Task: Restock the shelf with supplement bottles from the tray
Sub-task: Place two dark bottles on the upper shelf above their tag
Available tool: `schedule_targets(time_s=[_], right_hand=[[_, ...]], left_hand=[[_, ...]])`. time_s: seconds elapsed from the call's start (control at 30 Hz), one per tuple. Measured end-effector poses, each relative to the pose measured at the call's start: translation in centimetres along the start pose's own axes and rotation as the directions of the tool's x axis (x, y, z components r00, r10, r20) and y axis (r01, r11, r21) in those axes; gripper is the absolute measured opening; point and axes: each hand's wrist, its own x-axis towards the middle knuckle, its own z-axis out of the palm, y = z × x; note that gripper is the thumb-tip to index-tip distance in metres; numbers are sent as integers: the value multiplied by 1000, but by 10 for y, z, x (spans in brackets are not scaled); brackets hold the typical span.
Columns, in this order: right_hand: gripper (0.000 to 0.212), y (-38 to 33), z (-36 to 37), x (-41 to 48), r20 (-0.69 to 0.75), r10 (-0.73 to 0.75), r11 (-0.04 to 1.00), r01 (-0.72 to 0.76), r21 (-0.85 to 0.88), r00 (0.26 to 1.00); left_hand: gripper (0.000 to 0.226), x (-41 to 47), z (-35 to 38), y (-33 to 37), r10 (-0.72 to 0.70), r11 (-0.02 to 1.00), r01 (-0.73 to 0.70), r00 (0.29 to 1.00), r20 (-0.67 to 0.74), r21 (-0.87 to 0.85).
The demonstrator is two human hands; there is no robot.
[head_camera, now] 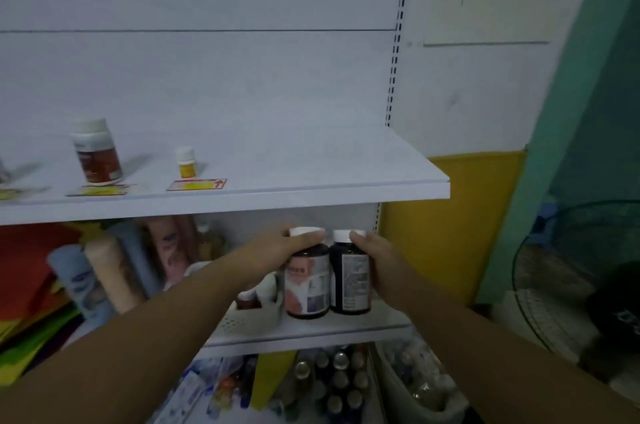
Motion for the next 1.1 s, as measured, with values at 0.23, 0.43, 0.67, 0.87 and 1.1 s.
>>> schedule_targets(time_s=[0.23, 0.43, 0.67, 0.87, 1.1], right_hand=[[64, -24, 83, -17, 269, 157, 964, -206, 167, 950], [83, -41, 162, -27, 450, -40, 992, -19, 127, 892], [52, -52, 259, -21, 551, -144, 980, 44, 192, 822], [61, -49, 383, -24, 523, -85, 990, 11, 143, 848], [45, -47, 502, -17, 490, -274, 956, 289, 47, 827]], left_hand=[[74, -88, -45, 25, 5, 956, -62, 980, -198, -286], [66, -147, -93, 37, -63, 877, -124, 928, -368, -464], [50, -206, -170, 26, -58, 862, -193, 881, -470, -468], [42, -262, -264, 2, 2, 898, -232, 852, -524, -374], [68, -302, -368, -33, 53, 911, -288, 791, -610, -295]])
